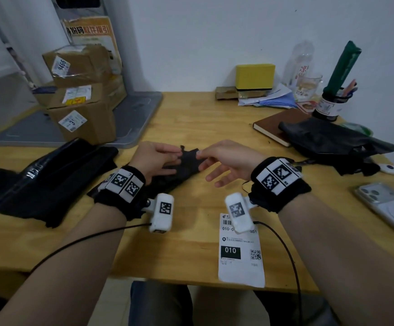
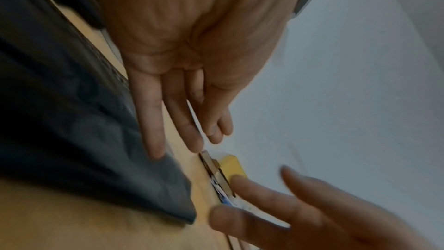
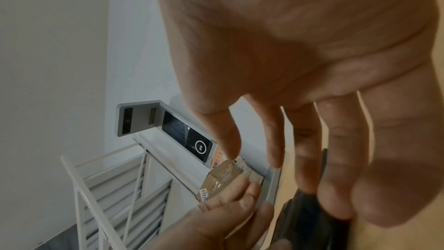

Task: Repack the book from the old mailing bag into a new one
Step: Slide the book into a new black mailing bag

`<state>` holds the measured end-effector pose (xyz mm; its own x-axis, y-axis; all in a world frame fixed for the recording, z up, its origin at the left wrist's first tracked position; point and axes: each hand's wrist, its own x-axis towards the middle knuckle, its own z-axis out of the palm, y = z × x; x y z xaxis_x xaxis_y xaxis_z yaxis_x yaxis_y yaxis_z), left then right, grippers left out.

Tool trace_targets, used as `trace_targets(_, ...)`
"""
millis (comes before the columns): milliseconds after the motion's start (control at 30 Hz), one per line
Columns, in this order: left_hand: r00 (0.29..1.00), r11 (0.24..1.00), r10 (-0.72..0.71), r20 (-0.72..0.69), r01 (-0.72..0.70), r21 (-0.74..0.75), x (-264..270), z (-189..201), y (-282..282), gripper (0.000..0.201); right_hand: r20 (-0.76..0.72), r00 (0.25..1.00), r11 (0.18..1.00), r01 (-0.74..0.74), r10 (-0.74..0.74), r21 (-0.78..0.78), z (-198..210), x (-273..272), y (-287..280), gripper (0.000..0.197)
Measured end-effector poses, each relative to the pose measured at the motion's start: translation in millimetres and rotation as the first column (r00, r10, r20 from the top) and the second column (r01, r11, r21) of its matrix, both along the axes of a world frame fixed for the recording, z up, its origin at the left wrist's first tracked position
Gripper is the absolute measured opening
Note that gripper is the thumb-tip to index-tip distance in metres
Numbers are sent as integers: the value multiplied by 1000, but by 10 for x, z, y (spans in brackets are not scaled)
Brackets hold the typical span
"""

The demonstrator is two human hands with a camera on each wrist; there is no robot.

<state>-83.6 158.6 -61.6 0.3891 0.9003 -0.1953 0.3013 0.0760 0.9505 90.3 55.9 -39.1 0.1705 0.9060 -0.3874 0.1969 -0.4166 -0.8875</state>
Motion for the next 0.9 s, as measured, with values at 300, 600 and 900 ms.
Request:
trace_targets(300,798,946,184,-573,14,323,-24,56,230,42,-48,995,997,83,-83,-1,-92,137,15,35)
trace_targets(600,839,998,33,-543,-55,-25,-289,41,376,44,-82,987,985,-149,142,-89,-61,-86,66,36)
trace_targets(900,938,971,-127,-321,52,-232,-131,29,69,36,-19,991,985,-132,131,-113,-126,-124,53,42)
